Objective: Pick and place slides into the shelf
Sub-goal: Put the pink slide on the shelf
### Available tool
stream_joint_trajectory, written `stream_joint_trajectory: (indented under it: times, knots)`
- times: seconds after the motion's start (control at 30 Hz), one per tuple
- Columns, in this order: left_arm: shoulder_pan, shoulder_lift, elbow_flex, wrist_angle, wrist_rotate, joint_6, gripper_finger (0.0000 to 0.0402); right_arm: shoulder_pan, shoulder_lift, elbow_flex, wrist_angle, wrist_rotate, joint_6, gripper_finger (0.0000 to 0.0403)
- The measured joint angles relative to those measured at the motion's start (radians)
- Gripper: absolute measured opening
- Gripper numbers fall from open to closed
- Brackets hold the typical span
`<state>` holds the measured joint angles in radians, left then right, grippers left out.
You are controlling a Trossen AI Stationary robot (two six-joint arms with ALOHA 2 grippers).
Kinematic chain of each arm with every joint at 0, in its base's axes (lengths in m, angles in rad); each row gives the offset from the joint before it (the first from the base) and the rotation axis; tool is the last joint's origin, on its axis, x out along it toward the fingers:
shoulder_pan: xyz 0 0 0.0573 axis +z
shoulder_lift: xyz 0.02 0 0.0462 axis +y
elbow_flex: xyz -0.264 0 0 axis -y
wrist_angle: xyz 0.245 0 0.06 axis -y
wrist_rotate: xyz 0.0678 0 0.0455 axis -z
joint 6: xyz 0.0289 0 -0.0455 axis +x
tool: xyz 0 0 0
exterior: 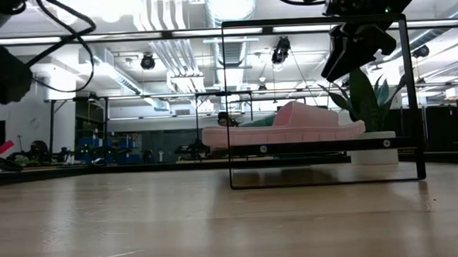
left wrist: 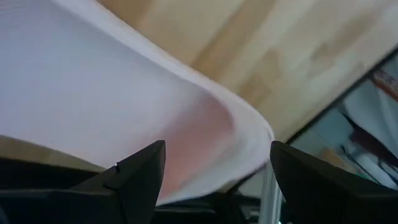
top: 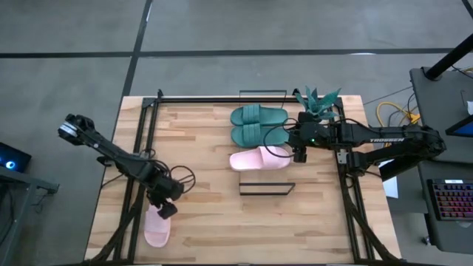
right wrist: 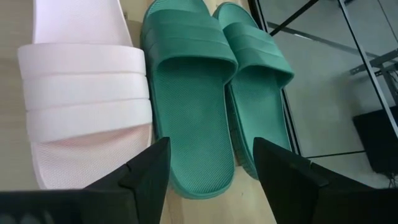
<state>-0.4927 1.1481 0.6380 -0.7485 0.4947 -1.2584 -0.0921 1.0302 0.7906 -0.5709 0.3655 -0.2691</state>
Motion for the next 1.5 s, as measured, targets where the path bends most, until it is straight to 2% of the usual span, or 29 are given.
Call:
stream_joint_trajectory:
  times: [0.3, 0.5, 0.6, 0.77, 0.97, 1.03, 1.17, 1.37, 1.5]
  knots:
    - [-0.031, 0.054, -0.006, 0.091, 0.026, -0.001, 0.0274, 0.000, 0.000, 0.000, 0.000, -0.001, 0.007, 0.0219]
    - [-0.035, 0.143, -0.006, 0.090, 0.120, -0.018, 0.0273, 0.000, 0.000, 0.000, -0.002, -0.001, 0.007, 0.0219]
    - [-0.035, 0.168, -0.003, 0.091, 0.138, 0.012, 0.0257, 0.000, 0.000, 0.000, -0.002, -0.001, 0.006, 0.0219]
    - [-0.035, 0.174, -0.004, 0.112, 0.141, 0.067, 0.0178, 0.000, 0.000, 0.000, -0.002, 0.001, 0.007, 0.0219]
    - [-0.033, 0.154, -0.004, 0.155, 0.122, 0.112, 0.0031, 0.000, 0.000, 0.000, -0.003, 0.002, -0.002, 0.0219]
    - [-0.031, 0.129, -0.002, 0.151, 0.043, 0.123, 0.0011, 0.000, 0.000, 0.000, -0.002, 0.002, -0.004, 0.0219]
    - [-0.030, 0.053, 0.004, 0.147, -0.119, 0.122, 0.0004, 0.000, 0.000, 0.001, 0.002, 0.002, -0.015, 0.0219]
    - [-0.013, -0.111, 0.042, 0.061, -0.363, 0.123, 0.0001, 0.008, 0.000, 0.045, -0.002, 0.002, -0.004, 0.0219]
    - [0.003, -0.219, 0.099, 0.023, -0.561, 0.203, 0.0001, 0.014, 0.000, 0.112, 0.000, 0.001, -0.034, 0.0219]
